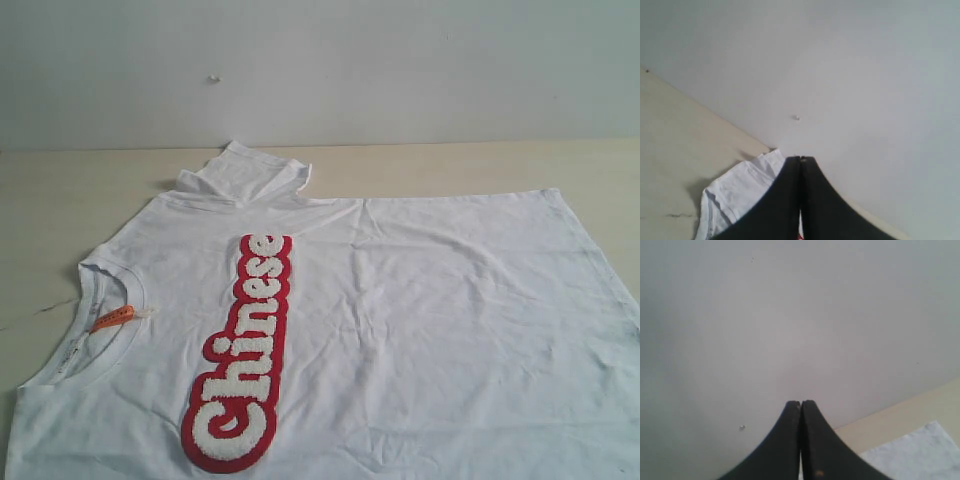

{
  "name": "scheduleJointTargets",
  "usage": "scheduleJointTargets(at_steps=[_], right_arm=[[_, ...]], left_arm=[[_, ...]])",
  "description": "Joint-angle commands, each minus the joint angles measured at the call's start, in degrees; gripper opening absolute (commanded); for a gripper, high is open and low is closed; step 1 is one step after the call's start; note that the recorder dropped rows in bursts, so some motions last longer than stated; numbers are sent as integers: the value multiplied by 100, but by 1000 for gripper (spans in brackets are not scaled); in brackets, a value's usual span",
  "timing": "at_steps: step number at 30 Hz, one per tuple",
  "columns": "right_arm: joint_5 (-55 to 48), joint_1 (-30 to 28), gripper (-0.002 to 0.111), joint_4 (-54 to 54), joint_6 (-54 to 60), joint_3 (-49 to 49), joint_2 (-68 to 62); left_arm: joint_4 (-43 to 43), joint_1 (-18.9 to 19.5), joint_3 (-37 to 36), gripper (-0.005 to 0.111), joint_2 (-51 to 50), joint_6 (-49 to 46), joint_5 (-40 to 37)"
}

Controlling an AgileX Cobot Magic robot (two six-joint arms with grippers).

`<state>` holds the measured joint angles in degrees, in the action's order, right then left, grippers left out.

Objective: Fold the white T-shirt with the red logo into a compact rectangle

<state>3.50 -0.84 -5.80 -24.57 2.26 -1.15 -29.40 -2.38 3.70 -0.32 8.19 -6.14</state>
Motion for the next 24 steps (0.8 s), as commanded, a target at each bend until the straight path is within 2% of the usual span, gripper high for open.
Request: scheduleJointTargets(at_steps=[1, 8, 12, 18, 21, 24], right_arm=[[-78, -26, 0, 31, 277, 501, -550], [-826, -26, 0, 42, 1273, 1427, -1635], [-1374, -15, 0, 42, 1913, 1839, -2292], [-1821, -15, 0, 21, 2652, 2197, -3273], [-1869, -15, 0, -256, 2763, 2342, -3680], [-2056, 9, 0, -594, 3396, 2526, -4076]], left_arm=[[73, -41, 488, 0, -51, -250, -199], [20, -41, 1465, 0, -1360, -1590, -877], [-304, -114, 1924, 0, -2295, -2693, -901], [-444, -552, 2537, 0, -3678, -3987, -1000], [-444, -731, 2843, 0, -4341, -4498, -1464], [-444, -843, 3086, 0, -4920, -5230, -2003]])
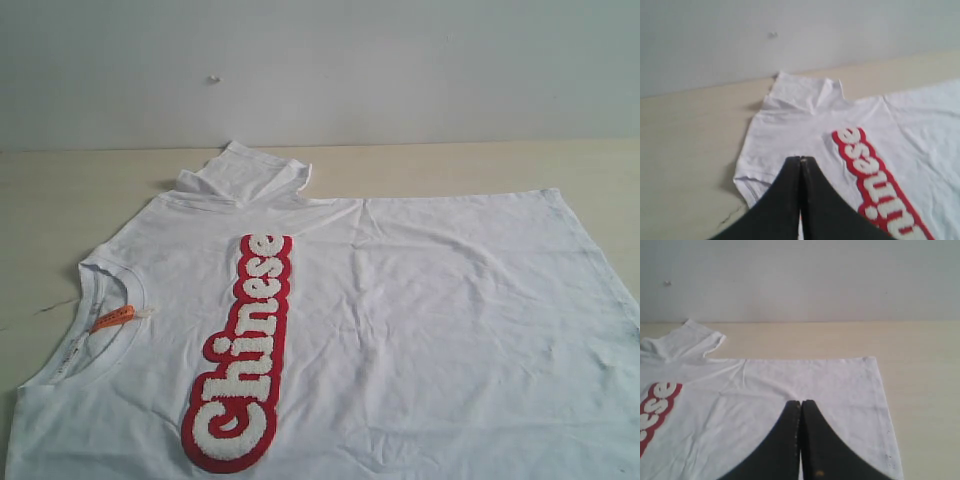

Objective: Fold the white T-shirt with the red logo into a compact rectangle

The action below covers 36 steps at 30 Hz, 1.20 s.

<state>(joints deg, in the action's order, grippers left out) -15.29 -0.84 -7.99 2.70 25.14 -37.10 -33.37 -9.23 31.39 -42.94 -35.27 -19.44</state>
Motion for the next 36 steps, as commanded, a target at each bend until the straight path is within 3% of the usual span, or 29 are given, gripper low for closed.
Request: scheduleJointTargets(at_steps=[1, 6, 15, 23, 32, 36], right_arm=[[-243, 42, 0, -422, 879, 316, -631], [-821, 312, 0, -528, 2034, 872, -1444], [-1781, 520, 0, -532, 5238, 1468, -2418], [-2729, 520, 0, -536, 7076, 1468, -2982], [-3042, 520, 0, -865, 7328, 1468, -3098], [-3192, 520, 0, -852, 7314, 1468, -3098]], left_arm=[[-47, -193, 398, 0, -842, -1173, -889], [-47, -220, 614, 0, -1472, -2034, -1503], [229, -220, 681, 0, -1957, -4420, -2586], [777, -346, 681, 0, -2305, -4889, -2989], [1680, -1313, 681, 0, -2540, -4848, -3082], [1783, -1486, 681, 0, -2562, -4848, -2993]])
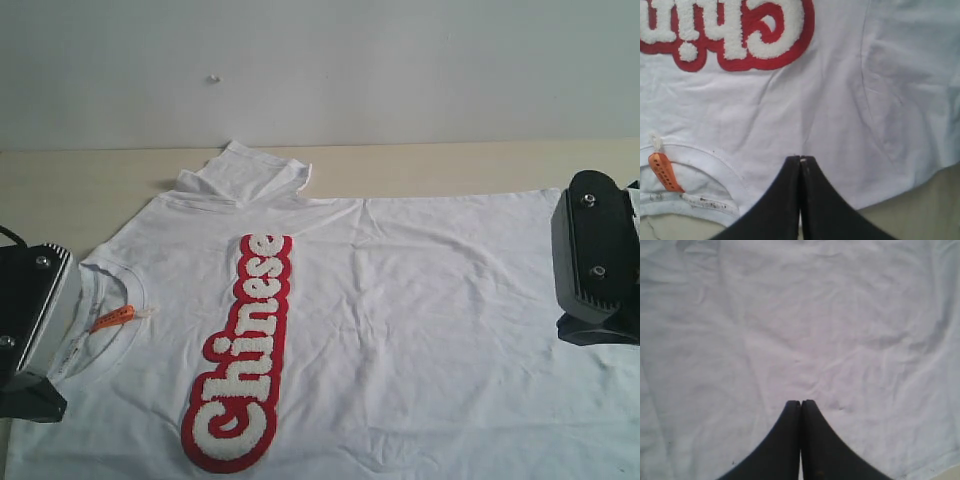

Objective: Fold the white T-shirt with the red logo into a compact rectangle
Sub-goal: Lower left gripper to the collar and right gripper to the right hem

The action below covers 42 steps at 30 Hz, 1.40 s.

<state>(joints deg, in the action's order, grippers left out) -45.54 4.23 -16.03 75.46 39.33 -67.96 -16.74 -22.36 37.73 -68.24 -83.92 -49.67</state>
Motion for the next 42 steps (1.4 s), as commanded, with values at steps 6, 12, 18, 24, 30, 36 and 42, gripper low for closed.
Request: scheduleJointTargets(at_steps=[6, 12, 18, 24, 30, 36, 42], right_arm=[[34, 14, 4, -47, 37, 49, 149], [485, 14, 46, -47, -66, 49, 383], [198, 14, 105, 118, 60, 49, 420], [153, 14, 105, 211, 138, 49, 420], [402, 14, 105, 163, 127, 49, 420], [371, 14, 105, 163, 139, 49, 420], [323, 14, 105, 163, 139, 49, 361]], left_arm=[[65, -172, 47, 11, -18, 30, 96], [41, -172, 47, 60, -8, 41, 217], [-198, -172, 47, 86, -8, 41, 323], [-290, -172, 47, 91, -8, 41, 339], [-854, -172, 47, 91, -8, 41, 412], [-924, -19, 393, 91, -228, -287, -309], [-885, 522, 1526, 91, -973, -277, -1478]])
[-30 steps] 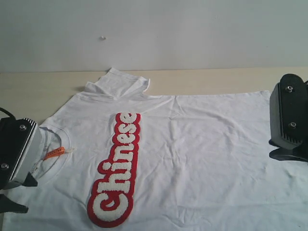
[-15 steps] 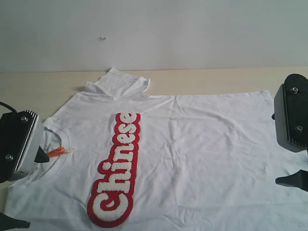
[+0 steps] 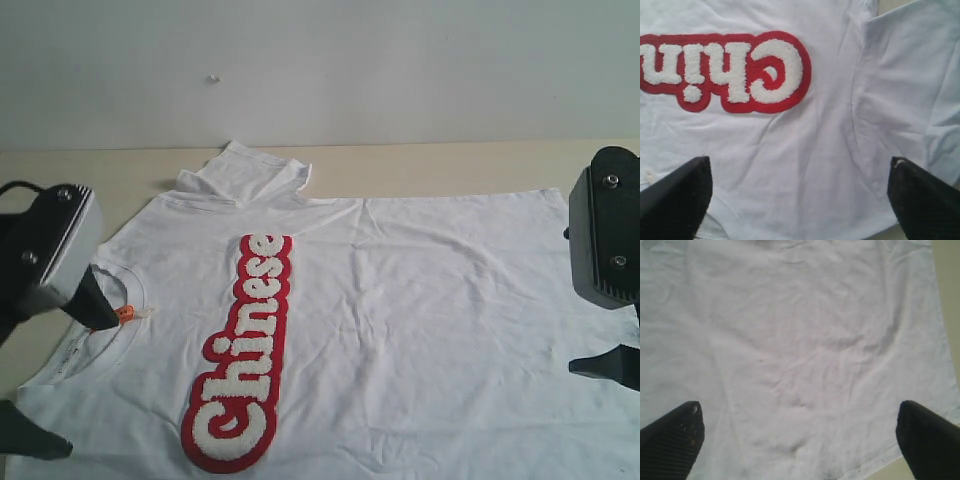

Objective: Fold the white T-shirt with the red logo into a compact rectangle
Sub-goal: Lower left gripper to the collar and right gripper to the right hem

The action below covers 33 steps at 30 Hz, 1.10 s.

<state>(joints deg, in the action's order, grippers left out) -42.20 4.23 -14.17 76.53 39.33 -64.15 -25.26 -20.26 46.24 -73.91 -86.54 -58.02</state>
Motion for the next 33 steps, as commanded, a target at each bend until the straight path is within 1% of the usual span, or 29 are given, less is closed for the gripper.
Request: scheduleJointTargets(at_steps=[1, 2, 4, 6, 9, 12, 15, 18, 19, 20, 21, 22, 24, 25, 27, 33], right_arm=[[-11, 14, 105, -23, 70, 49, -31], [-11, 14, 105, -23, 272, 49, -122], [-11, 14, 105, -23, 468, 49, -244], [42, 14, 105, -23, 554, 58, -565], [193, 14, 105, -23, 608, 58, -1022], [222, 14, 105, -9, 608, 215, -1318], [198, 14, 105, -23, 585, 472, -1527], [208, 14, 105, -25, 585, 649, -1719], [208, 14, 105, -25, 585, 681, -1768], [208, 14, 105, -25, 585, 725, -1868], [198, 14, 105, -25, 585, 779, -1928], [186, 14, 104, -25, 585, 850, -2006], [136, 14, 102, -25, 585, 962, -2087], [12, 14, 97, -25, 674, 1052, -2165], [-187, 14, 90, -25, 781, 1178, -2256], [21, 14, 89, -34, 768, 1220, -2382]], left_arm=[[24, 396, 891, 91, -538, -15, -788], [148, 485, 1223, 91, -761, -15, -944], [334, 511, 1489, 91, -1015, -15, -944], [726, 511, 1783, 91, -1492, 28, -906], [1100, 511, 2001, 91, -2051, 45, -688], [1088, 511, 2105, 91, -2368, 212, -329], [819, 511, 2103, 91, -2446, 293, -160], [803, 511, 2103, 91, -2465, 172, 30], [803, 511, 2103, 91, -2465, 280, 150], [898, 511, 2103, 91, -2465, 610, 428], [971, 511, 2103, 93, -2465, 715, 616], [1025, 511, 2103, 98, -2465, 753, 804], [1093, 511, 2103, 103, -2465, 733, 1072], [1115, 511, 2103, 105, -2465, 732, 1333], [1139, 511, 2103, 105, -2465, 718, 1664], [1128, 511, 2103, 105, -2465, 718, 1676]])
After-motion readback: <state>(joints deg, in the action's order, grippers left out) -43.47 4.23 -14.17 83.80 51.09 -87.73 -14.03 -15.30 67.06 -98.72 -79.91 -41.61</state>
